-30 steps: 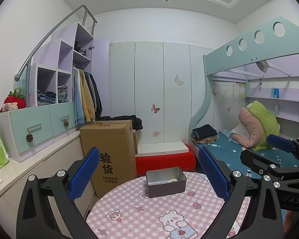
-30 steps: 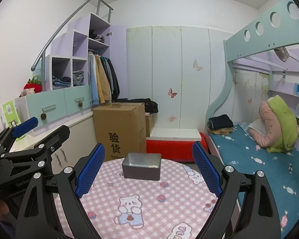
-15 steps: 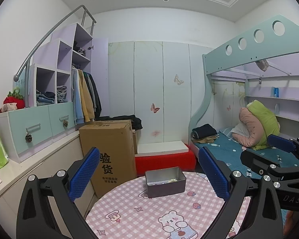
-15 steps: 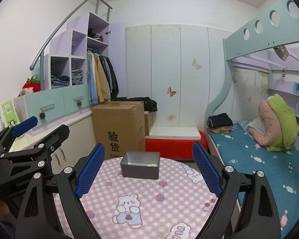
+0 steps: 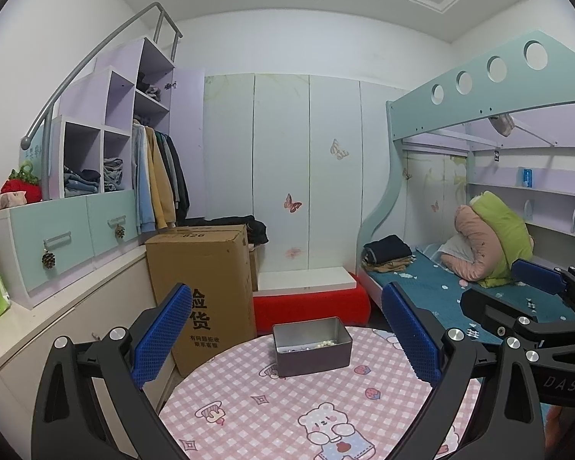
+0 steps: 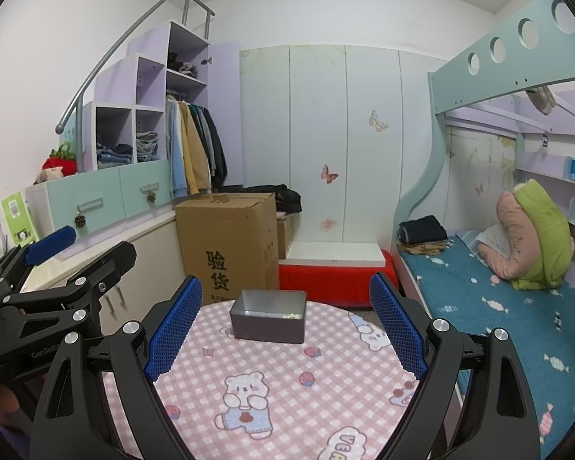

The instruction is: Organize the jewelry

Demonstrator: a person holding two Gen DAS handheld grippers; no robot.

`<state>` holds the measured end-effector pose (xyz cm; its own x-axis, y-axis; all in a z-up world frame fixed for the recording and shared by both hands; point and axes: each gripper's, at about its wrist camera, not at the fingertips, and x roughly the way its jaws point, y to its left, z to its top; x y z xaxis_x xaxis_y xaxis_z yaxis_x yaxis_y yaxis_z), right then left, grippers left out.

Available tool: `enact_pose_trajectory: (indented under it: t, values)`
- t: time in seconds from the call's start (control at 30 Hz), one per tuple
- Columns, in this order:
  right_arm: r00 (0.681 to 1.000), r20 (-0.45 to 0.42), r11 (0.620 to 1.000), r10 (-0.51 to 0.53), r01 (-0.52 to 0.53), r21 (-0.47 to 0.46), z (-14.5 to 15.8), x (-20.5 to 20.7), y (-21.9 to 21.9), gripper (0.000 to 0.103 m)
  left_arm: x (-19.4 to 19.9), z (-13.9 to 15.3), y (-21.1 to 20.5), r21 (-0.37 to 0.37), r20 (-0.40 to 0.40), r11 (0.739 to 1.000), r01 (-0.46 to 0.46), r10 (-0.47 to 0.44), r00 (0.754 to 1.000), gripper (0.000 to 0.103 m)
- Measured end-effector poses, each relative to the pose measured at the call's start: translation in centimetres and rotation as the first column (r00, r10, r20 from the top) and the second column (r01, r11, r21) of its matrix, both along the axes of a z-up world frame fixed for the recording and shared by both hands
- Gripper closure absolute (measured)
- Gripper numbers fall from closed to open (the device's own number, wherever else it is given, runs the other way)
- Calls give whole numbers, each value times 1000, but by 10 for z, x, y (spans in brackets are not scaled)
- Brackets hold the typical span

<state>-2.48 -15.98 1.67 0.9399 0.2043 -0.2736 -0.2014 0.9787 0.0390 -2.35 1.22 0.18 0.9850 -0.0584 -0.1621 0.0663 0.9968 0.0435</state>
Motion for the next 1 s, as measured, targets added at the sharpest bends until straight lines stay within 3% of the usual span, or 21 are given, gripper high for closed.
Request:
enact_pose_trajectory:
  t: [1.0]
  values:
    - [1000, 0, 1000, 0, 0, 0, -2, 1, 0, 17, 3, 0, 1, -10, -14, 1000, 13, -13, 1000, 7]
